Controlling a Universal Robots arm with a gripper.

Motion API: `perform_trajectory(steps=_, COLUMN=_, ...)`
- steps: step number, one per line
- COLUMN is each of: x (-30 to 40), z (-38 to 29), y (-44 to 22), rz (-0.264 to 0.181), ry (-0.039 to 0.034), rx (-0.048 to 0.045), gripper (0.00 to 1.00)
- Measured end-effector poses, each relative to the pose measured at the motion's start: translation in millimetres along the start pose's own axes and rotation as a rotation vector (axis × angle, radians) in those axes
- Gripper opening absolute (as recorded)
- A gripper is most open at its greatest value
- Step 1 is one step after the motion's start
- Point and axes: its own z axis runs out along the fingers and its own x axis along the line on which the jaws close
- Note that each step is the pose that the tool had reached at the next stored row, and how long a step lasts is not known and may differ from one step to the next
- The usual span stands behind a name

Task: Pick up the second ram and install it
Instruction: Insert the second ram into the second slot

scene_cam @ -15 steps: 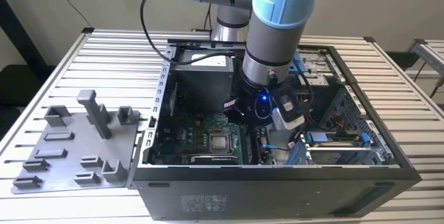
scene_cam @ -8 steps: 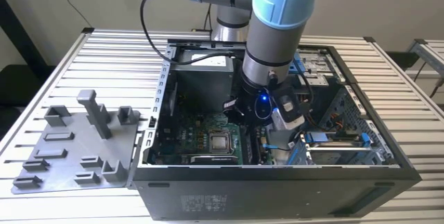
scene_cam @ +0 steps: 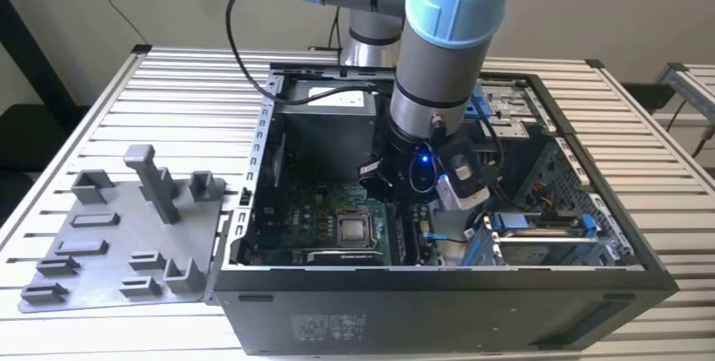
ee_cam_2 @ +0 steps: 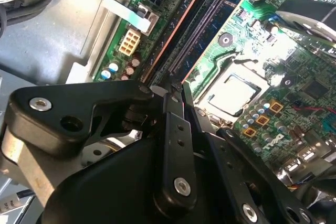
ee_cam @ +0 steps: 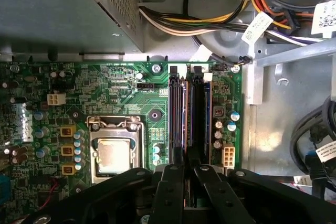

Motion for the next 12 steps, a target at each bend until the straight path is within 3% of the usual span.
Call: perform_trajectory(steps=12, x=0.5, z=2.7, y=-0.1, rz=-0.003, ry=0.0002, rx=-0.0002, gripper=0.14)
